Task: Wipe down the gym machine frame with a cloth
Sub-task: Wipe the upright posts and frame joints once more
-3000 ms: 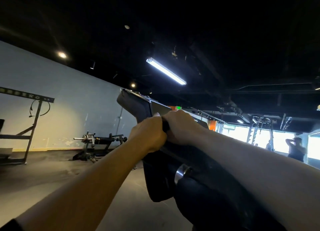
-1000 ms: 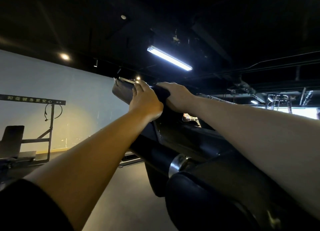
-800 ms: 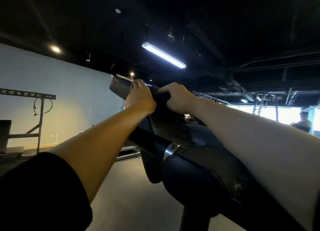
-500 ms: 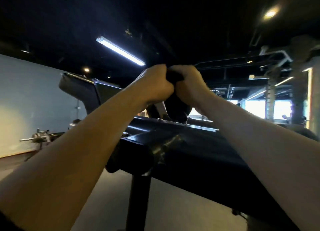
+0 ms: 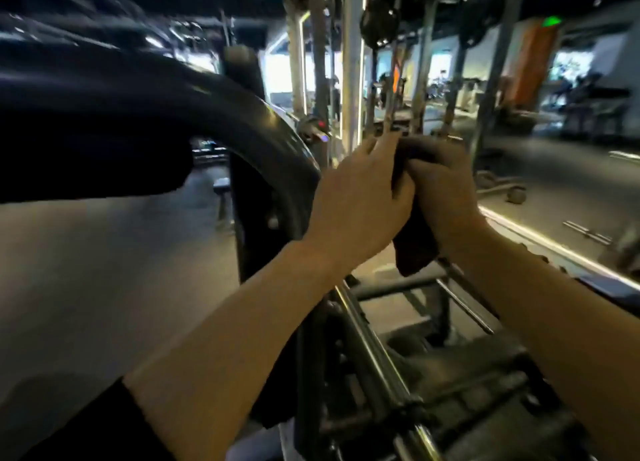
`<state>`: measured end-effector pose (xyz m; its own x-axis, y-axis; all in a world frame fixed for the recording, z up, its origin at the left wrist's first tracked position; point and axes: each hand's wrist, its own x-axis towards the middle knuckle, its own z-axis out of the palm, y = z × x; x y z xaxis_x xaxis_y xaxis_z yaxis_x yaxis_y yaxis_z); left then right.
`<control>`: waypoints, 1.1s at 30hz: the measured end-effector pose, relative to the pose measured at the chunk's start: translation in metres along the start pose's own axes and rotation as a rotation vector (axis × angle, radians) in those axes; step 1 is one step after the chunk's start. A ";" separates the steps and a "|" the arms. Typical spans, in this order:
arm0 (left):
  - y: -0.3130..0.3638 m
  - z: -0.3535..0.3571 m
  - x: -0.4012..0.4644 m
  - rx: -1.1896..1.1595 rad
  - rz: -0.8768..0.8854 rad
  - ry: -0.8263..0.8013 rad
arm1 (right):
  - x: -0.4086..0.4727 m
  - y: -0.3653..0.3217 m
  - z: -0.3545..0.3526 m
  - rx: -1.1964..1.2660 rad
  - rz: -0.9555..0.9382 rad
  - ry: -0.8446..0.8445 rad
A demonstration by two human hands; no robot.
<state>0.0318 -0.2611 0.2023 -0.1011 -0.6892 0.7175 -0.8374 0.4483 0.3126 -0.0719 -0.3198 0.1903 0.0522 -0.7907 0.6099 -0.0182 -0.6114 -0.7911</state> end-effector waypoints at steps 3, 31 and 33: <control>0.003 0.052 -0.033 -0.072 -0.055 -0.155 | -0.041 0.044 -0.037 -0.129 0.163 -0.014; 0.064 0.095 -0.280 -0.475 0.281 -0.724 | -0.322 -0.049 -0.096 -0.738 0.952 -0.057; 0.080 0.089 -0.290 -0.481 0.341 -0.786 | -0.349 -0.073 -0.107 -0.805 1.000 -0.007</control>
<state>-0.0535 -0.0761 -0.0365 -0.7714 -0.5845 0.2518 -0.4069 0.7572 0.5110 -0.1952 -0.0020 0.0401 -0.3281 -0.9155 -0.2327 -0.6475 0.3973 -0.6503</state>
